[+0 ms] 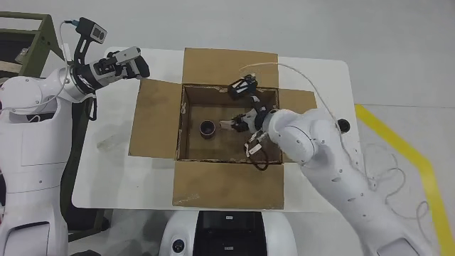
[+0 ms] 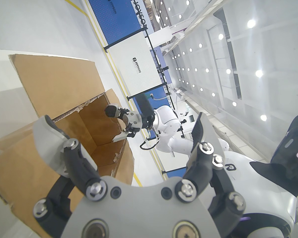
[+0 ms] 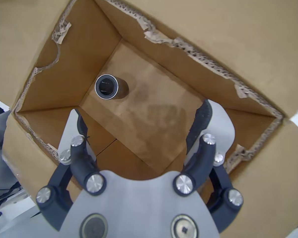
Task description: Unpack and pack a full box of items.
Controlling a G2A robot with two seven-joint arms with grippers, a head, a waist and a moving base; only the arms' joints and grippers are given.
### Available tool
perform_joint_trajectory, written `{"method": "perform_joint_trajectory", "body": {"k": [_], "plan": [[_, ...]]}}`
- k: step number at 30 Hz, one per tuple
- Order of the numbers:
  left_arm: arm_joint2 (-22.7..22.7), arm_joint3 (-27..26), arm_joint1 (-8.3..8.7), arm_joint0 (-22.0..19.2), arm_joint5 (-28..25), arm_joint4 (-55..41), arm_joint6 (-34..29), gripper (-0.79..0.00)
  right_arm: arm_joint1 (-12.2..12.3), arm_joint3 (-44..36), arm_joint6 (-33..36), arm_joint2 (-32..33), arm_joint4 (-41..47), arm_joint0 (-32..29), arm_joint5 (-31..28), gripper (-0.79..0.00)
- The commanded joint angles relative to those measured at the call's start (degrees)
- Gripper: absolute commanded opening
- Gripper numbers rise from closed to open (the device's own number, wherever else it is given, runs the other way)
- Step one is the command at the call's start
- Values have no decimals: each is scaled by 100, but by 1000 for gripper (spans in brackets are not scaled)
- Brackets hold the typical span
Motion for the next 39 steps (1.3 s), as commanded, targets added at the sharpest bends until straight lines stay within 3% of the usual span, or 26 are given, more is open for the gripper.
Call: {"method": "perform_joint_trajectory", "body": {"k": [1,19,39], "plan": [[0,0,0,0,0,0,0,0,-39,158,-29,-155,45,87,-76,0],[0,0,0,0,0,0,0,0,-463,1331,-561,-1297,270,752,-758,0],[0,0,0,0,0,0,0,0,-840,2466,-701,-1793,203,1288,-1199,0]]}}
